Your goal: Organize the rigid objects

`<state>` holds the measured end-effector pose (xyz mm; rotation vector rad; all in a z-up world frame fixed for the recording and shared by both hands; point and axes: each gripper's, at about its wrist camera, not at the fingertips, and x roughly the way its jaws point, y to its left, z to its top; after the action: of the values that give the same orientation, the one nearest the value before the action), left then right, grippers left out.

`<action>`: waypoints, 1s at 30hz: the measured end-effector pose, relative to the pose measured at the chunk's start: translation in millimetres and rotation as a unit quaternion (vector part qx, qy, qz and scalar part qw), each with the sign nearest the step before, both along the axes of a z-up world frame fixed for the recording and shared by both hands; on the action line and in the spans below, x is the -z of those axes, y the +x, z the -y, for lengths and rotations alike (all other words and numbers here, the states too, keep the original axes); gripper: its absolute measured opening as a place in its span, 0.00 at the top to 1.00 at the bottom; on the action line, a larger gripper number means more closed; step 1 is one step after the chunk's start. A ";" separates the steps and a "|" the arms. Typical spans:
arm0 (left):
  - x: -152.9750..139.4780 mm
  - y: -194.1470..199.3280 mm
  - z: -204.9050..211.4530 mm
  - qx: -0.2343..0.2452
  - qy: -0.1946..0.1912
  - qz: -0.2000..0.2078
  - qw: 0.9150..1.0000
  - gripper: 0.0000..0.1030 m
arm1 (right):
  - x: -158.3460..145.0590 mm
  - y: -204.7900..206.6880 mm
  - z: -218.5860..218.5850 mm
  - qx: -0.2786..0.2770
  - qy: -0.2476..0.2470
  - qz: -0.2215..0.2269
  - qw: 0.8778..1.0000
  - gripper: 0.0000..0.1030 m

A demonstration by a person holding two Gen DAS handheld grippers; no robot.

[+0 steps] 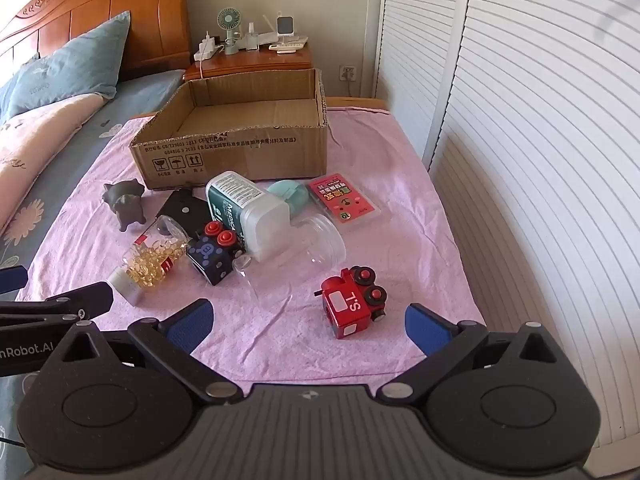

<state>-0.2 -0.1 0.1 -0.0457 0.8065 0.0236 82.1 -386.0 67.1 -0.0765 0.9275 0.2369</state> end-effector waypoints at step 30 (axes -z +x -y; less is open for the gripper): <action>-0.1 2.0 0.2 0.002 0.008 0.000 1.000 0.01 | -2.4 0.3 0.5 0.001 0.004 0.002 1.000 0.00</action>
<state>1.8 -0.3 0.2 -0.0293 0.8065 0.0272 82.4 -386.5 69.5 -0.0682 0.9234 0.2392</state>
